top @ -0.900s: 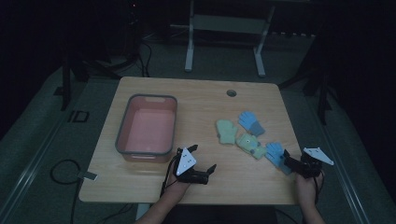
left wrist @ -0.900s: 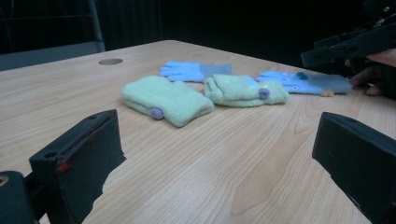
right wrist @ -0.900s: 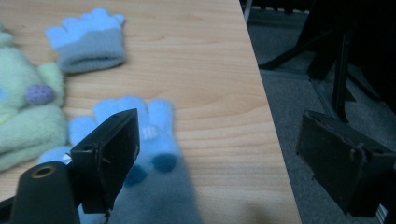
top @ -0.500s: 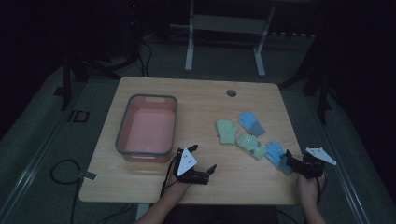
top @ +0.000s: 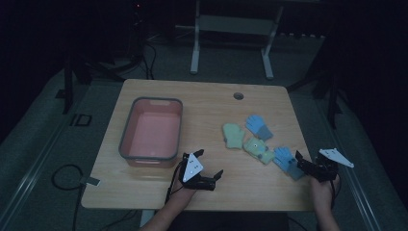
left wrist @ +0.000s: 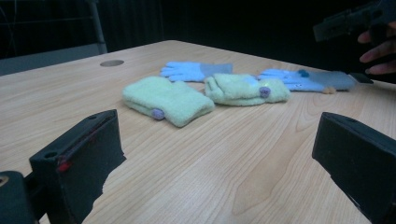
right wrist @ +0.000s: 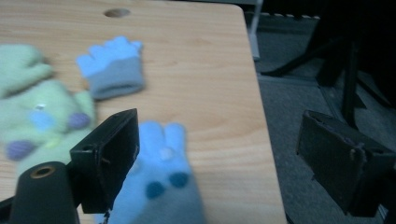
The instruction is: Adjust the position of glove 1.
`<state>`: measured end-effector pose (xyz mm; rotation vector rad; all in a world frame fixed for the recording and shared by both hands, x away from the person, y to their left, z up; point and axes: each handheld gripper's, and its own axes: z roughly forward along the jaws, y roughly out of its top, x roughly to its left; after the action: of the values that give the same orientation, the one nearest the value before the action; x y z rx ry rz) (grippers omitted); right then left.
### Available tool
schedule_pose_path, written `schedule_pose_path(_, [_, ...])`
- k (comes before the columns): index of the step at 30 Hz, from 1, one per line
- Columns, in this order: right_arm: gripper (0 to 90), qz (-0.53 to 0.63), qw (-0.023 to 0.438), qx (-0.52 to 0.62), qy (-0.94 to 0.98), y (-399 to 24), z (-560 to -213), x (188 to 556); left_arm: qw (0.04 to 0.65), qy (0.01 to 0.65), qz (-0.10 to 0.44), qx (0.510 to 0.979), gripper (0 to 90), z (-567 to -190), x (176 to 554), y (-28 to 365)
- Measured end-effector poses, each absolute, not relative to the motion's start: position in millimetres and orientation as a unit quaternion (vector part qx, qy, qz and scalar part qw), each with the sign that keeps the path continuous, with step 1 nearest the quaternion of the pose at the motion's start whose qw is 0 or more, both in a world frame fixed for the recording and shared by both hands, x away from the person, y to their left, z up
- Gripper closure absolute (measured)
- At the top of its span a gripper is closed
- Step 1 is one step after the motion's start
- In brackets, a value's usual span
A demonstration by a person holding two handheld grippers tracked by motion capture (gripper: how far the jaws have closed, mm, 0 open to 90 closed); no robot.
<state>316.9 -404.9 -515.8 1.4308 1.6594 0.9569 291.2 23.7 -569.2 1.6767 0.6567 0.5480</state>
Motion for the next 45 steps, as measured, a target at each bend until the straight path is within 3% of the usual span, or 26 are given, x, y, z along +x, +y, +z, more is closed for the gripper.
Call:
schedule_pose_path(14, [13.5, 0.366, 0.361, 0.537, 0.669, -397, -499, 325, 0.589, 0.281, 0.237, 0.720, 1.8, -569, 291, 23])
schedule_pose_path(24, [12.6, 0.373, 0.372, 0.524, 0.669, -392, -466, 334, 0.589, 0.281, 0.237, 0.720, 1.9, -569, 291, 23])
schedule_pose_path(27, [14.6, 0.377, 0.339, 0.524, 0.685, -388, -456, 341, 0.589, 0.280, 0.237, 0.720, 1.8, -569, 291, 23])
schedule_pose_path(33, [11.3, 0.372, 0.348, 0.515, 0.689, -373, -445, 350, 0.589, 0.281, 0.237, 0.720, 1.8, -569, 291, 23])
schedule_pose_path(45, [13.3, 0.396, 0.318, 0.483, 0.713, -341, -427, 364, 0.589, 0.281, 0.237, 0.720, 1.8, -569, 291, 23])
